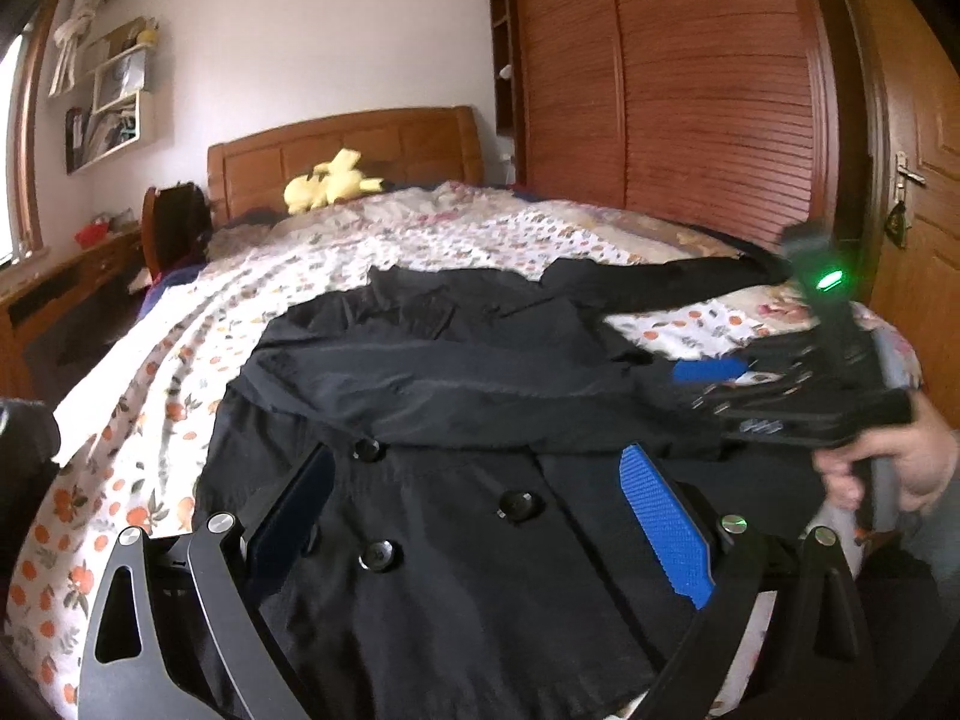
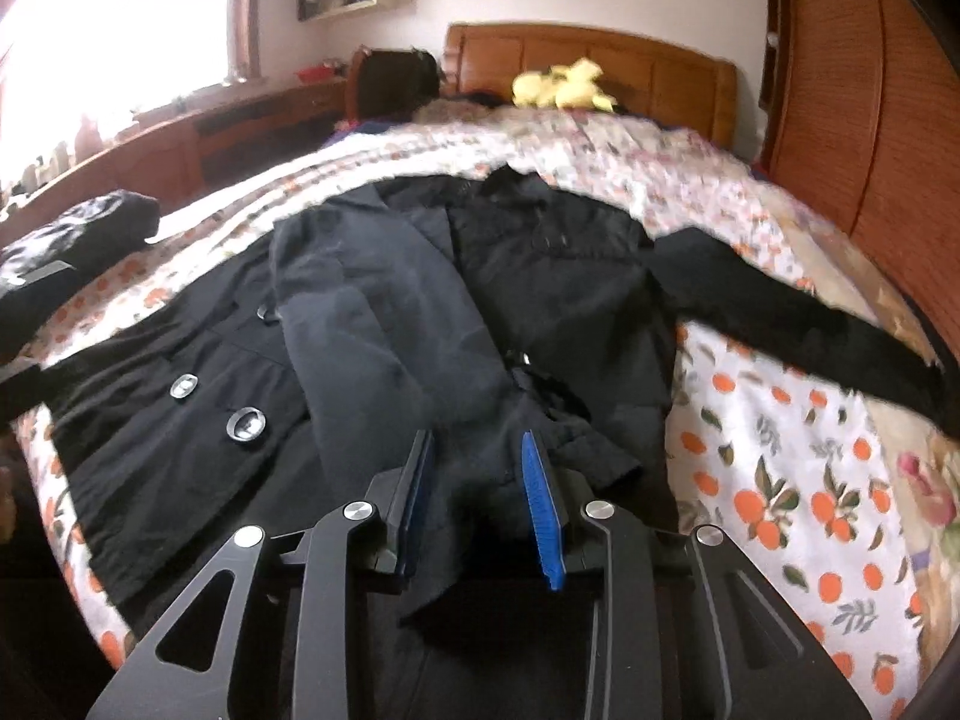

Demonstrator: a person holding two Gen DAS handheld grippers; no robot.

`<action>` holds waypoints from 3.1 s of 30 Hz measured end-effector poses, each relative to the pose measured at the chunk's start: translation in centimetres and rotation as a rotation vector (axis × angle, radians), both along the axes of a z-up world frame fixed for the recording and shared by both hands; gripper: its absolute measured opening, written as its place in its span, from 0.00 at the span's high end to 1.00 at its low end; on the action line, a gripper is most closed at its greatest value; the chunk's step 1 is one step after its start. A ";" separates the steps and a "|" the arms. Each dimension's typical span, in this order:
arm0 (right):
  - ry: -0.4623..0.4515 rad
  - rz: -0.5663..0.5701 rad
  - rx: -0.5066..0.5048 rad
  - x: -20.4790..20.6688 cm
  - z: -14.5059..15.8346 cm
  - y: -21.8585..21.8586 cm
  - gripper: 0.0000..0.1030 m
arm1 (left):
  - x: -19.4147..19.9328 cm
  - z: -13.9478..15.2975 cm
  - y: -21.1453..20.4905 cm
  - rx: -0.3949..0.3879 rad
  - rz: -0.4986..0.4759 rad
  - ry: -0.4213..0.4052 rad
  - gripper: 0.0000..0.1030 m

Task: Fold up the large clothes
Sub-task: 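Fold the coat side panel over the front with the right gripper, release, then move the right tool to the other coat sleeve and grasp it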

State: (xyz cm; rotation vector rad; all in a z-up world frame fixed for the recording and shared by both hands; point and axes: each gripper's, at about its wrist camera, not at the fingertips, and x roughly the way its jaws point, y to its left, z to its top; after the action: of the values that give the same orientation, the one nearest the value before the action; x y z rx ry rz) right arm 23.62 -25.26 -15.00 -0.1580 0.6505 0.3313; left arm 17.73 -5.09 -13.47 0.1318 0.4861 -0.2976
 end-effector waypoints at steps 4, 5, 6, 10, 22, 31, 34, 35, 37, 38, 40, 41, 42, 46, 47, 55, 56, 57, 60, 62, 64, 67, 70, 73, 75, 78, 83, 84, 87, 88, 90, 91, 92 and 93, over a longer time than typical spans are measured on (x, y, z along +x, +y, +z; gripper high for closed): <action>0.075 -0.018 -0.003 1.1 -1.9 -0.2 0.71 | -0.7 1.5 -0.3 -0.020 -0.022 -0.002 0.06; 0.078 -0.019 0.004 1.2 -2.0 -0.3 0.71 | -0.8 1.8 -0.3 -0.017 -0.024 -0.006 0.06; 0.078 -0.020 0.007 1.2 -2.0 -0.4 0.70 | -1.0 2.3 -0.4 -0.011 -0.025 -0.016 0.06; 0.078 -0.020 0.011 1.0 -2.0 -0.4 0.70 | -0.9 3.7 -0.4 0.010 -0.015 -0.048 0.06; 0.072 -0.027 0.005 1.0 -2.0 -0.3 0.70 | 5.7 2.9 0.5 0.001 0.013 -0.049 0.06; 0.053 -0.043 -0.005 0.9 -1.7 0.1 0.69 | 10.5 -1.7 1.6 -0.014 0.026 0.018 0.06; 0.049 -0.041 0.007 0.8 -1.5 -0.1 0.69 | 11.5 -3.1 2.1 -0.018 0.038 0.043 0.06; 0.045 -0.040 0.010 0.7 -1.3 -0.1 0.69 | 11.7 -3.5 2.3 -0.020 0.040 0.049 0.06; 0.032 -0.032 0.018 0.4 -0.9 -0.1 0.69 | 12.0 -4.2 2.8 -0.031 0.044 0.059 0.06; 0.027 -0.028 0.022 0.2 -0.8 0.0 0.69 | 12.1 -4.5 3.1 -0.044 0.044 0.066 0.06; 0.009 -0.024 0.025 -0.2 -0.2 0.1 0.69 | 12.1 -4.7 3.4 -0.055 0.051 0.065 0.06; 0.000 -0.023 0.031 -0.4 0.1 0.1 0.69 | 12.0 -4.9 3.5 -0.058 0.057 0.058 0.06; -0.006 -0.020 0.036 -0.5 0.4 0.2 0.69 | 11.8 -5.0 3.5 -0.057 0.060 0.051 0.06; -0.039 -0.026 0.046 -0.8 1.5 0.3 0.59 | 11.0 -4.9 3.5 -0.057 0.067 0.010 0.06; -0.049 -0.028 0.048 -0.8 1.8 0.3 0.58 | 10.9 -4.8 3.5 -0.061 0.067 0.002 0.06; -0.091 -0.121 0.065 0.6 3.9 -2.5 0.48 | 10.1 -4.5 3.6 -0.067 0.068 -0.038 0.06; -0.091 -0.138 0.055 1.0 4.0 -3.1 0.47 | 10.0 -4.4 3.6 -0.066 0.067 -0.042 0.06; -0.087 -0.158 0.046 1.5 4.1 -3.7 0.47 | 9.9 -4.4 3.6 -0.066 0.068 -0.045 0.06; -0.072 -0.215 0.042 3.0 4.3 -5.6 0.44 | 9.8 -4.3 3.6 -0.064 0.066 -0.048 0.06; -0.068 -0.247 0.040 4.1 4.3 -6.8 0.42 | 9.8 -4.3 3.5 -0.061 0.064 -0.048 0.06; -0.056 -0.286 0.043 5.5 4.3 -8.1 0.40 | 9.7 -4.3 3.4 -0.058 0.061 -0.051 0.06; -0.029 -0.339 0.061 7.6 3.8 -10.2 0.40 | 9.6 -4.2 3.3 -0.056 0.056 -0.057 0.06; 0.008 -0.382 0.097 9.6 3.2 -12.2 0.40 | 9.4 -4.1 3.2 -0.050 0.052 -0.065 0.06; 0.041 -0.416 0.137 11.3 2.3 -13.9 0.40 | 9.3 -4.1 3.2 -0.049 0.051 -0.072 0.06; 0.065 -0.452 0.162 12.7 1.7 -15.2 0.40 | 9.3 -4.1 3.2 -0.050 0.050 -0.072 0.06; 0.095 -0.501 0.186 14.6 0.9 -16.9 0.40 | 9.2 -4.1 3.2 -0.051 0.050 -0.070 0.06; 0.138 -0.558 0.257 16.9 -0.4 -19.2 0.40 | 9.2 -4.0 3.1 -0.050 0.042 -0.071 0.06; 0.146 -0.567 0.275 17.2 -0.6 -19.7 0.40 | 9.2 -4.0 3.1 -0.050 0.041 -0.070 0.06; 0.167 -0.597 0.326 18.2 -1.2 -20.9 0.40 | 9.2 -4.0 3.1 -0.051 0.040 -0.070 0.06; 0.172 -0.609 0.346 18.5 -1.4 -21.4 0.40 | 9.3 -4.0 3.1 -0.051 0.040 -0.069 0.06; 0.178 -0.630 0.384 18.8 -1.6 -22.2 0.40 | 9.3 -4.0 3.1 -0.052 0.039 -0.066 0.06; 0.180 -0.638 0.400 19.0 -1.6 -22.6 0.40 | 9.4 -4.0 3.1 -0.052 0.038 -0.064 0.06; 0.184 -0.648 0.419 19.2 -1.7 -23.1 0.40 | 9.4 -4.0 3.1 -0.051 0.037 -0.063 0.06; 0.186 -0.656 0.425 19.4 -1.7 -23.3 0.40 | 9.4 -4.1 3.1 -0.051 0.037 -0.061 0.06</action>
State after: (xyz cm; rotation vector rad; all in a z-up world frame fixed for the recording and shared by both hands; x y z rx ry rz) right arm 42.99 -48.57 -16.69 0.4921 0.7625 -0.1570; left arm 27.12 -2.03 -17.53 0.0824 0.4194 -0.2689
